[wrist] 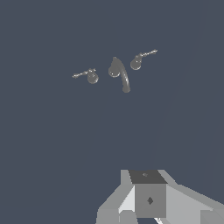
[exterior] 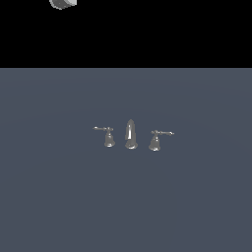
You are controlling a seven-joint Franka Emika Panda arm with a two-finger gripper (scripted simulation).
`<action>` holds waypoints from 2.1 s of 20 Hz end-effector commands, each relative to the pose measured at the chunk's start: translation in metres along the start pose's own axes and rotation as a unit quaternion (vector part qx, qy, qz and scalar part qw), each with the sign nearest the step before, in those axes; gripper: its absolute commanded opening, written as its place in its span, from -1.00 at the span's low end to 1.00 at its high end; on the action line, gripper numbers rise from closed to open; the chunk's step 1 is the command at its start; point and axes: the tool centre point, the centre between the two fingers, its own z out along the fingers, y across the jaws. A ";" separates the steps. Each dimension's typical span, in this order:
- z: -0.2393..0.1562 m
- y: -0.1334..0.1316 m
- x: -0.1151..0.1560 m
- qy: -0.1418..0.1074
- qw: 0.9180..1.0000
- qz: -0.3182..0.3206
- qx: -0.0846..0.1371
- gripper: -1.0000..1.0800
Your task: Turn on the faucet by rotating a designated handle.
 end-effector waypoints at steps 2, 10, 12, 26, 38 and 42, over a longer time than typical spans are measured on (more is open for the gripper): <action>0.018 -0.015 0.005 -0.002 0.999 0.038 0.001 -1.00; 0.058 -0.047 0.022 -0.007 0.993 0.121 0.003 -1.00; 0.068 -0.054 0.027 -0.008 0.990 0.141 0.003 -1.00; 0.131 -0.096 0.065 -0.015 0.963 0.270 0.005 -1.00; 0.184 -0.121 0.105 -0.019 0.928 0.373 0.005 -1.00; 0.204 -0.128 0.122 -0.020 0.911 0.411 0.004 -1.00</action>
